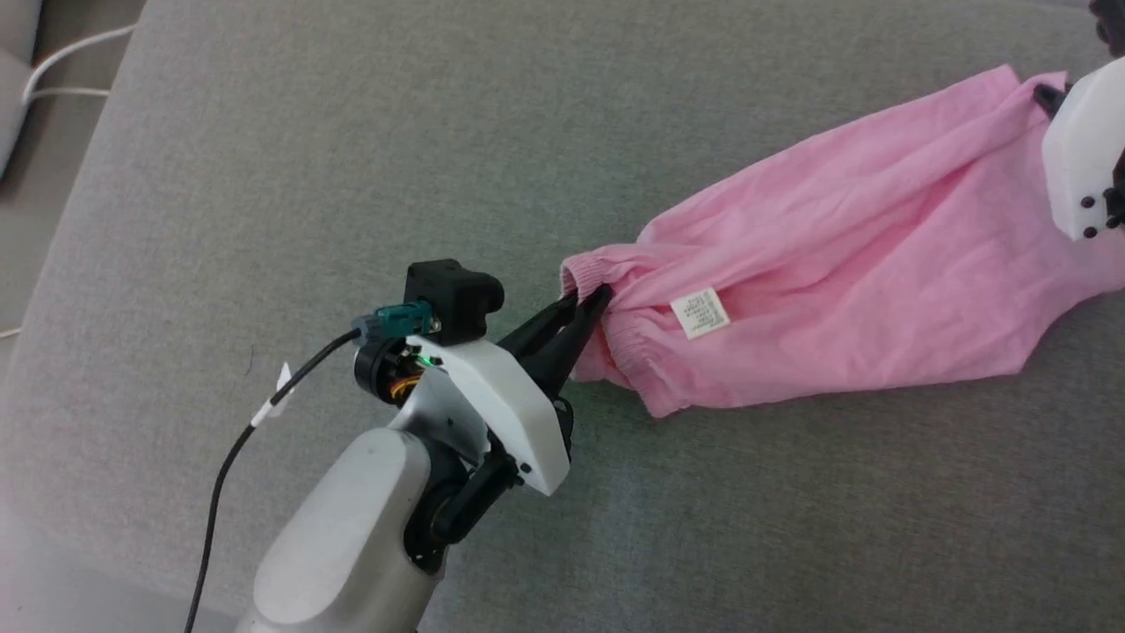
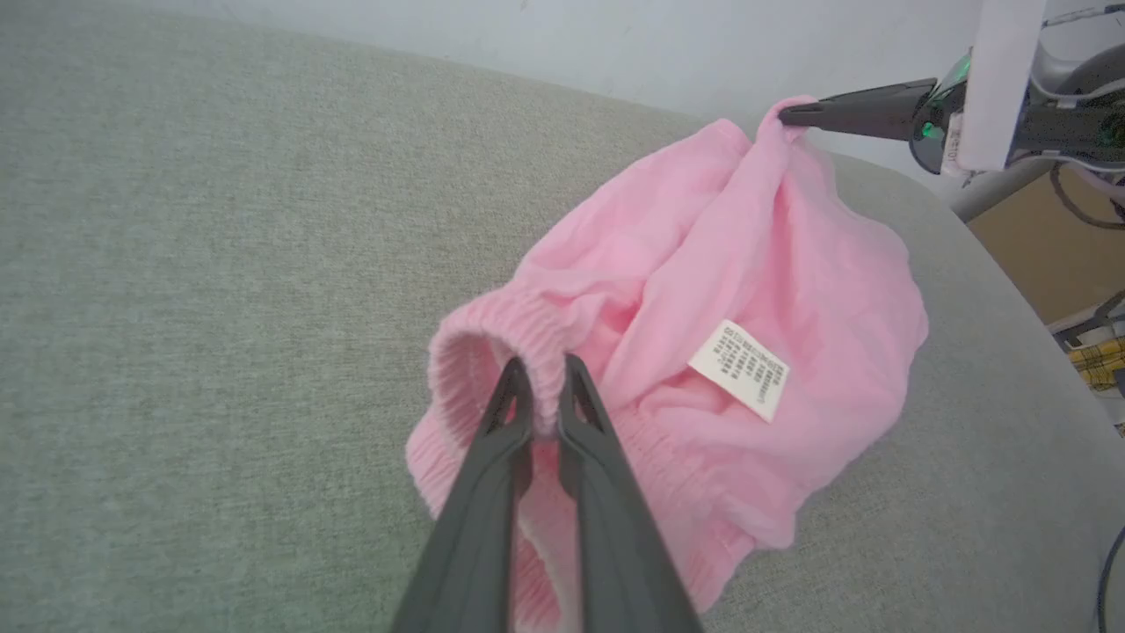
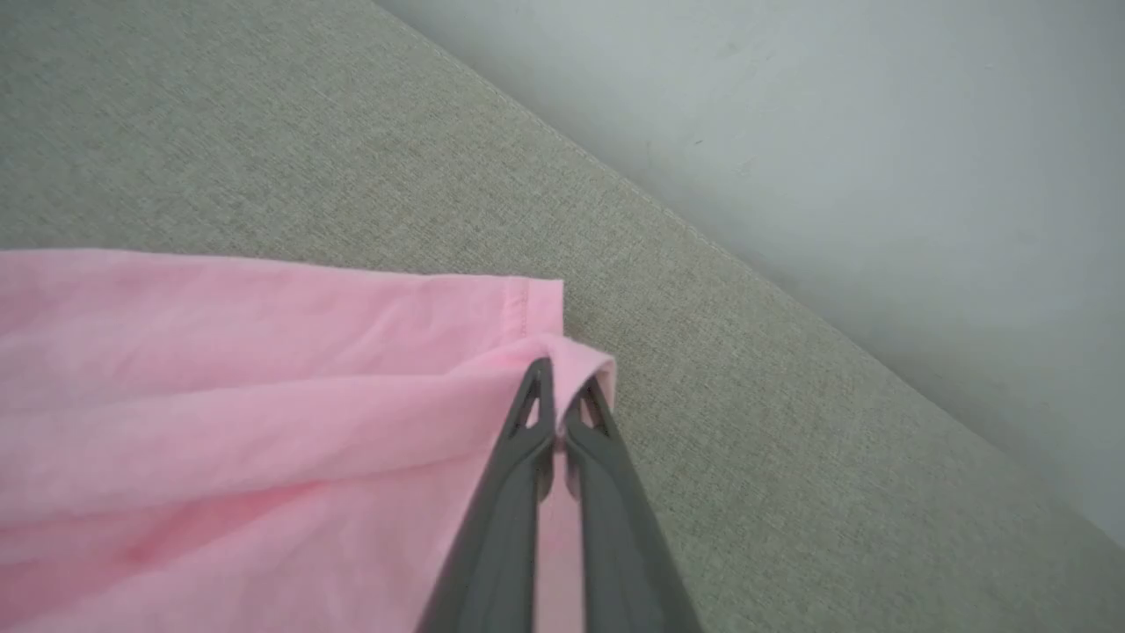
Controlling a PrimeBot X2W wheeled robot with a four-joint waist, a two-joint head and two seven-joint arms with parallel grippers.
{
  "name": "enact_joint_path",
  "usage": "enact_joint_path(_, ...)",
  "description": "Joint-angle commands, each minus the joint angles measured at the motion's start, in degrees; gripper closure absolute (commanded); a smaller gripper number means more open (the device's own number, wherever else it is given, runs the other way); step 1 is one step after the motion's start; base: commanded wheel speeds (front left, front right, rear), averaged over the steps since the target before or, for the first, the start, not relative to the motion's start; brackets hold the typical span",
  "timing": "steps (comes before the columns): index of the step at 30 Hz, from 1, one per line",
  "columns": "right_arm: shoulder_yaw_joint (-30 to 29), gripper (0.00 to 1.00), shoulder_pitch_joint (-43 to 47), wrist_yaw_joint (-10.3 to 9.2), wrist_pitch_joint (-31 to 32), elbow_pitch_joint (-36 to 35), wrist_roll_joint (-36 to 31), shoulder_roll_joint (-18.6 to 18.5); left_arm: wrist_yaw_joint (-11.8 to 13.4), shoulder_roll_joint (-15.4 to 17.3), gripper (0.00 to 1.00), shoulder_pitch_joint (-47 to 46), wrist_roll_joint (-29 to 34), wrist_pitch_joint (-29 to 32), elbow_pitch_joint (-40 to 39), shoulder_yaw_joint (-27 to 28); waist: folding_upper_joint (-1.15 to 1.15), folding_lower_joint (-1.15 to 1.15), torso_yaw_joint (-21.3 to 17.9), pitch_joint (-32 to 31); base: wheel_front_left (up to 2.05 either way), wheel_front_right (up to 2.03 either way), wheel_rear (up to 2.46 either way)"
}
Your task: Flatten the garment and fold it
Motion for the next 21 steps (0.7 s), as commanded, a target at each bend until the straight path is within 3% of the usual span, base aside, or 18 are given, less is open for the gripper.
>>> enact_joint_path(1,0.5,1.0,-1.6,-0.11,-1.3,1.8,-0.6,0.2,-0.2,-0.4,1.0,-1.2,0.0,-0.8,0.8,0.1,0.0,-0.01,1.6,1.6,0.0,0.0,0.0)
enact_joint_path(12,4.5,1.0,-4.8,-0.11,-9.1,10.9,-1.1,1.1,0.0,-2.2,1.0,-2.4,0.2,-4.3,5.2,0.2,0.0,-0.01,1.8,2.2,0.0,0.0,0.0)
enact_joint_path(13,5.0,1.0,-4.9,-0.11,-9.7,11.3,-0.5,1.4,0.0,-2.3,0.85,-2.4,0.2,-4.6,5.6,0.2,0.0,-0.01,1.7,1.9,0.0,0.0,0.0)
enact_joint_path(14,5.3,0.72,-5.0,-0.11,-10.7,11.6,-0.1,1.6,0.1,-2.3,0.38,-2.4,0.2,-4.9,5.9,0.2,0.0,-0.01,1.5,1.6,0.0,0.0,0.0)
enact_joint_path(15,5.5,0.0,-5.2,-0.11,-11.8,12.0,0.2,1.8,0.2,-2.2,0.0,-2.4,0.4,-5.4,6.3,0.3,0.0,-0.01,1.3,1.3,0.0,0.0,0.0)
enact_joint_path(21,7.3,0.0,-5.1,-0.11,-16.5,13.4,2.3,3.0,1.0,-1.6,0.0,-1.6,0.8,-7.7,7.7,1.2,0.0,-0.01,-0.2,-2.4,0.0,0.0,0.0)
